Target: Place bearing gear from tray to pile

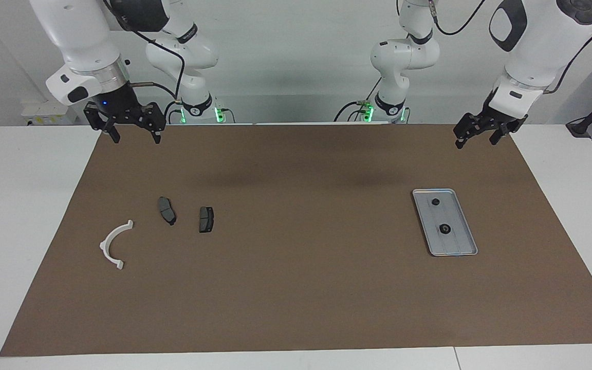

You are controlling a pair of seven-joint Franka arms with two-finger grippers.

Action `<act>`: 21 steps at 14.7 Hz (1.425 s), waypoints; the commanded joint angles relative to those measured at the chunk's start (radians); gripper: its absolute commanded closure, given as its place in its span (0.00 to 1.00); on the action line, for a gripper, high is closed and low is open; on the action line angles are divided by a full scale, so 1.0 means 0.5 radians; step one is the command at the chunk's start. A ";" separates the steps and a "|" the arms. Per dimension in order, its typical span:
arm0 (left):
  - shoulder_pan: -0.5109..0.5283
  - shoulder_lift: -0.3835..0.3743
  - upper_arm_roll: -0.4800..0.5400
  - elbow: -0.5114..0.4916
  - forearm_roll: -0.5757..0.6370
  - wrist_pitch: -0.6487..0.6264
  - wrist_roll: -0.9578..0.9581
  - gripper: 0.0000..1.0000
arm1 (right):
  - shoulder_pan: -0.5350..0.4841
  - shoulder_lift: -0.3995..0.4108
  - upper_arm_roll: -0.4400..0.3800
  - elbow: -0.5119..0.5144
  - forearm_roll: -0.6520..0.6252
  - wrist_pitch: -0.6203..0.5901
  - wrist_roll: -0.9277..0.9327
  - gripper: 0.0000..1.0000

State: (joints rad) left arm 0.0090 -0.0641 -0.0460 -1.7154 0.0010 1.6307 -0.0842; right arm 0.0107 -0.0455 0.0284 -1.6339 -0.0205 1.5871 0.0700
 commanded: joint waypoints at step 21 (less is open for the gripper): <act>0.068 0.496 0.040 -0.143 0.019 0.782 0.067 0.00 | 0.006 -0.035 -0.001 -0.036 0.010 0.035 -0.023 0.00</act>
State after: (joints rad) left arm 0.0340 0.1365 -0.0212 -1.7653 0.0020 1.9518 -0.0828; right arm 0.0111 -0.0455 0.0293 -1.6337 -0.0201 1.5872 0.0694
